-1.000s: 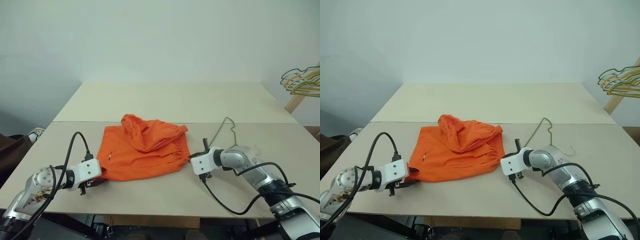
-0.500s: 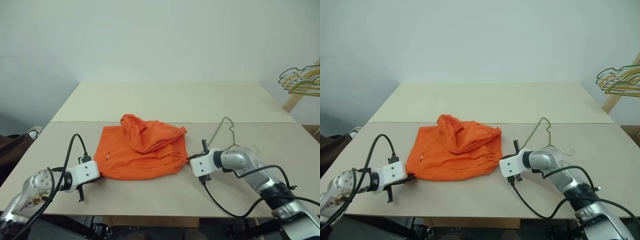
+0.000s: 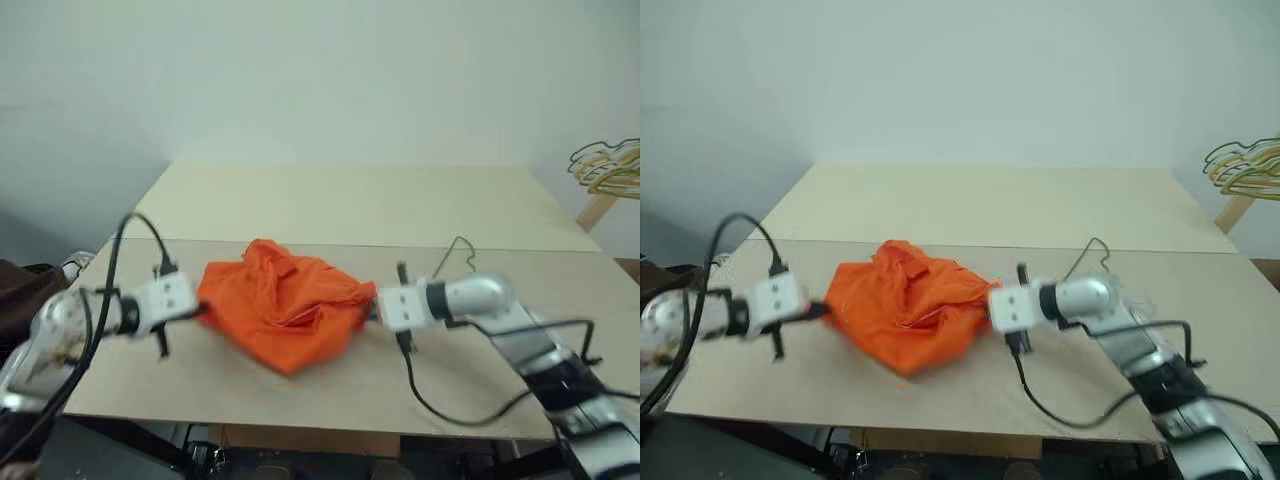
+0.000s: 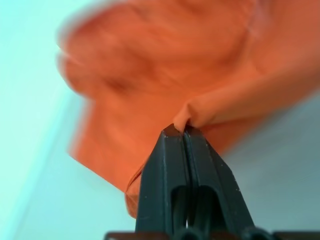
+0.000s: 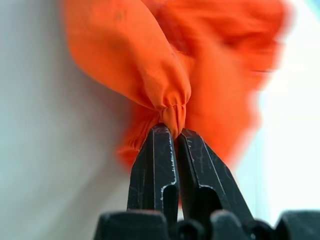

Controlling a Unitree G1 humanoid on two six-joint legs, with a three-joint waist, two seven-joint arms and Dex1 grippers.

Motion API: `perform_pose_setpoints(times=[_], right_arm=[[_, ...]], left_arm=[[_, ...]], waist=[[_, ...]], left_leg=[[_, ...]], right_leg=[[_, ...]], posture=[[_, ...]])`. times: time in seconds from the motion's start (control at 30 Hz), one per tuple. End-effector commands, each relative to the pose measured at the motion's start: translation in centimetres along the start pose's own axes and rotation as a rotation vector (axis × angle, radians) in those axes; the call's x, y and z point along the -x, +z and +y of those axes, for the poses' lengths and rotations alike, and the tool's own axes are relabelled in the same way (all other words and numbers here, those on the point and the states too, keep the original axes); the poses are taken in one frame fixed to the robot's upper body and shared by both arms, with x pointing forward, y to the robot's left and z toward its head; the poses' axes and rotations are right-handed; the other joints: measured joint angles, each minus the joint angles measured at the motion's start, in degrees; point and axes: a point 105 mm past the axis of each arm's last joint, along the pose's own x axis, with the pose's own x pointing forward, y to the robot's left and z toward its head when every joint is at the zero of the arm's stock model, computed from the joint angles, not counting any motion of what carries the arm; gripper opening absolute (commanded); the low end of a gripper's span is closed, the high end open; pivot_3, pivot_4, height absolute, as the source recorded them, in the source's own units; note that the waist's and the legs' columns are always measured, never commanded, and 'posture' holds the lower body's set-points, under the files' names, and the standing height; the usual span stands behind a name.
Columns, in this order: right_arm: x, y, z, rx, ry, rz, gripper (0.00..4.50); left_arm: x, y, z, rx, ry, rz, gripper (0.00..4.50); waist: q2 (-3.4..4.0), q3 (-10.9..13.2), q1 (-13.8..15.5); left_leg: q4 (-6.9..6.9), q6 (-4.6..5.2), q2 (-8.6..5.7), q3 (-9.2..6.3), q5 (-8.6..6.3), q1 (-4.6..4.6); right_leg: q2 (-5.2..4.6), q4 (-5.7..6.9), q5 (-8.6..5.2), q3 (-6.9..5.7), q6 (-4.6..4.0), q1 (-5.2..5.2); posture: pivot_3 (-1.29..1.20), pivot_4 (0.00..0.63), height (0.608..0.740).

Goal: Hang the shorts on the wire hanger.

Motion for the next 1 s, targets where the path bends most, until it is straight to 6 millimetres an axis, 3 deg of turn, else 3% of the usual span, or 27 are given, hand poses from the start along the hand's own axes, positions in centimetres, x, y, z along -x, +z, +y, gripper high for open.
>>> perform_pose_setpoints(times=[0.03,0.07,0.13,0.2,0.3,0.37,0.47,0.57,0.67,0.73,0.87,1.0], right_arm=[[2.5,-0.6,-11.1,0.022,-0.505,0.099,0.0],[4.5,0.4,-15.2,0.086,-0.741,0.104,0.0],[7.3,2.2,-19.2,0.163,-1.0,0.078,0.0],[9.6,4.4,-20.8,0.19,-1.15,-0.035,0.0],[11.4,6.4,-20.6,0.264,-1.239,-0.128,0.0],[10.0,6.2,-18.5,0.282,-1.142,-0.159,0.0],[7.1,4.4,-14.6,0.3,-0.935,-0.133,0.0],[4.4,2.3,-10.4,0.339,-0.73,-0.069,0.0],[2.0,0.4,-6.4,0.316,-0.558,-0.036,0.0],[0.7,-0.3,-4.0,0.325,-0.468,-0.031,0.0],[-0.7,-0.9,-0.4,0.34,-0.293,-0.033,0.0],[-0.3,-0.3,2.6,0.353,-0.087,-0.066,0.0]], left_arm=[[-0.5,4.8,11.5,-0.195,0.632,-0.107,0.03],[1.2,8.2,15.1,-0.235,0.861,-0.206,0.03],[4.0,11.6,18.2,-0.257,1.096,-0.325,0.03],[6.6,13.5,19.3,-0.274,1.206,-0.422,0.03],[11.0,15.2,19.3,-0.26,1.299,-0.598,0.03],[12.0,14.6,17.9,-0.253,1.196,-0.631,0.03],[11.4,12.4,15.2,-0.272,0.995,-0.541,0.03],[10.7,9.9,12.8,-0.214,0.845,-0.458,0.03],[9.2,7.4,9.0,-0.181,0.609,-0.338,0.03],[8.2,5.2,5.9,-0.163,0.441,-0.219,0.03],[7.5,0.8,-0.9,-0.085,0.082,0.005,0.03],[8.0,-1.1,-5.8,0.0,-0.126,0.11,0.03]], waist=[[-0.25,0.0,0.0],[-0.47,0.2,-0.1],[-0.91,0.2,-0.6],[-0.98,0.1,-1.9],[-0.86,-0.3,-4.7],[-0.83,-0.3,-6.9],[-0.81,-0.3,-10.0],[-0.71,-0.2,-11.1],[-0.65,-0.1,-11.3],[-0.56,0.0,-11.1],[-0.03,0.5,-9.3],[0.02,0.7,-7.0]], left_leg=[[-0.01,-0.49,0.0,-0.03,0.28,-0.06],[0.0,-0.59,-0.03,-0.05,0.35,-0.1],[0.01,-0.68,-0.07,-0.02,0.4,-0.85],[0.12,-0.71,-0.23,-0.01,0.44,-1.71],[-0.07,-0.5,-0.78,-0.7,0.21,-1.33],[-0.17,-0.38,-1.02,-1.35,0.05,-1.39],[-0.15,-0.2,-1.12,-1.62,-0.05,-1.46],[-0.16,-0.2,-1.21,-1.73,-0.05,-1.53],[0.17,-0.26,-1.34,-2.07,-0.01,-1.29],[0.21,-0.43,-1.37,-1.99,0.12,-0.82],[-0.24,0.1,-1.16,-1.78,-0.21,1.37],[-0.72,0.15,-0.99,-1.66,-0.26,2.1]], right_leg=[[0.04,0.0,0.04,-0.04,-0.03,-0.09],[0.05,0.06,0.06,-0.08,-0.05,-0.15],[-0.05,0.75,0.15,-0.19,-0.12,-1.07],[-0.37,1.53,0.23,-0.55,-0.19,-2.3],[-0.94,2.14,0.24,-1.15,-0.22,-2.63],[-0.98,2.02,0.24,-1.13,-0.22,-2.72],[-1.1,1.94,0.25,-1.13,-0.21,-2.71],[-1.09,1.68,0.24,-1.11,-0.19,-2.52],[-0.83,0.7,0.23,-0.92,-0.09,-1.88],[-0.74,0.74,0.25,-0.6,-0.08,-1.69],[-0.41,0.67,0.22,-0.27,-0.17,0.21],[-0.31,0.28,0.2,-0.18,-0.21,0.88]], posture=[[0.0,0.0,0.74],[-0.01,0.0,0.74],[-0.02,0.0,0.74],[-0.03,0.0,0.74],[-0.04,0.0,0.74],[-0.04,0.0,0.74],[-0.04,0.0,0.74],[-0.02,0.0,0.74],[-0.02,0.0,0.74],[-0.02,0.0,0.74],[-0.01,0.0,0.74],[-0.01,0.0,0.74]])
